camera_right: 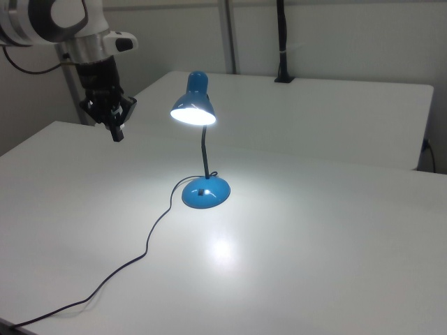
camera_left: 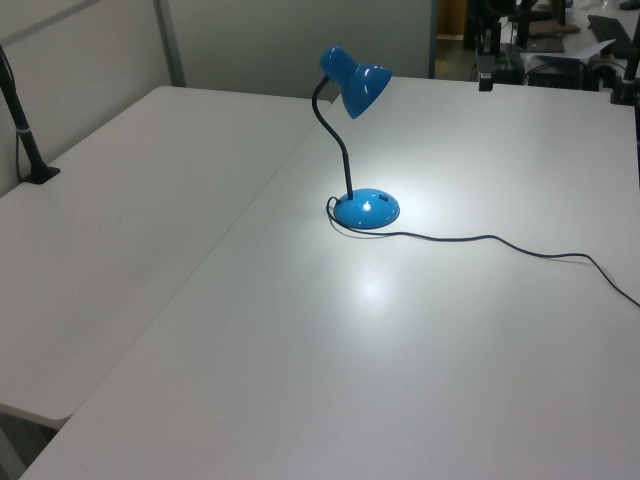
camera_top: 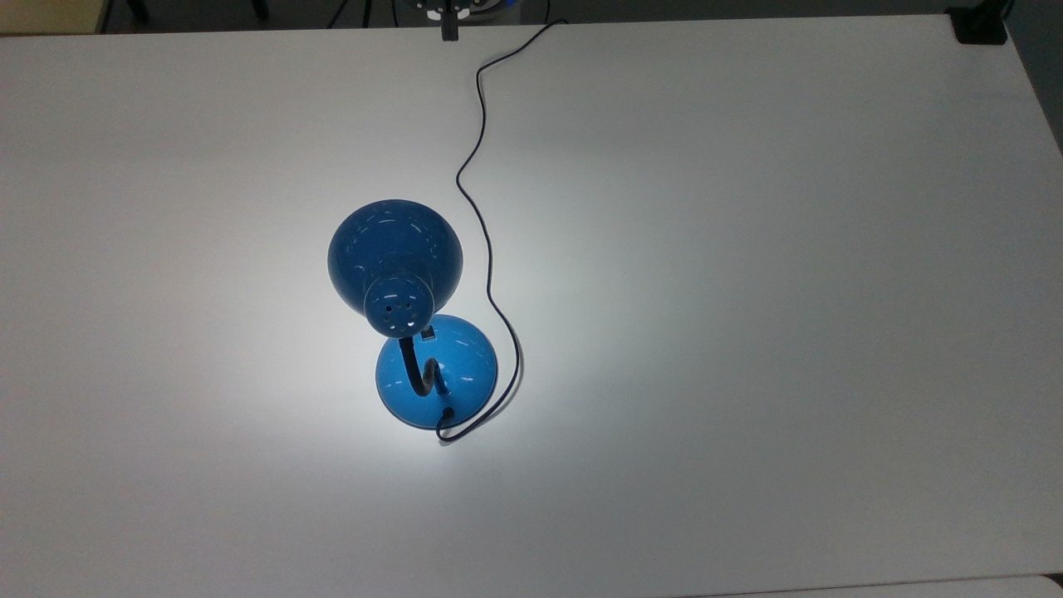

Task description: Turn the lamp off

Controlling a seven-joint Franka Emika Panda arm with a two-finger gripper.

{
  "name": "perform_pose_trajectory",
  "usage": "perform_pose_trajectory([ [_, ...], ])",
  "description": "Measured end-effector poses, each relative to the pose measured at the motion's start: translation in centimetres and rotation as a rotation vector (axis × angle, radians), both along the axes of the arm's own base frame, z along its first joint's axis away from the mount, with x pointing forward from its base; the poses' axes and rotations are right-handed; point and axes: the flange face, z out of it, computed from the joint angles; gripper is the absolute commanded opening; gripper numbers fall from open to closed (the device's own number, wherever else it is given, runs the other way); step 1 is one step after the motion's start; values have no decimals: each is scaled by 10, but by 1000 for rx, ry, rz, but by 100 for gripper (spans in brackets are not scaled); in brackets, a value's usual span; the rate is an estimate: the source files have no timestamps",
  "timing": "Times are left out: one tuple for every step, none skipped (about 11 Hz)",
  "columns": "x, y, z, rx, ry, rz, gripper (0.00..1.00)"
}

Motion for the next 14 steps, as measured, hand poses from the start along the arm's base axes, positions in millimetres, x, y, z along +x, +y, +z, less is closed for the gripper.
perform_pose_trajectory([
  [0,0,-1,0,2,11,0],
  [1,0,-3,0,5,12,0],
  [5,-1,-5,1,-4,14,0],
  [11,-1,-9,3,-18,15,0],
  [17,-1,-16,4,-25,14,0],
  [28,-5,-27,5,-39,9,0],
  [39,-12,-39,6,-64,-1,0],
  [49,-21,-50,9,-95,-14,0],
  [56,-29,-62,10,-119,-23,0],
  [61,-36,-75,11,-137,-31,0],
  [65,-42,-90,12,-151,-39,0],
  [67,-48,-107,13,-167,-46,0],
  [68,-51,-125,14,-187,-49,0],
  [69,-54,-140,16,-213,-51,0],
])
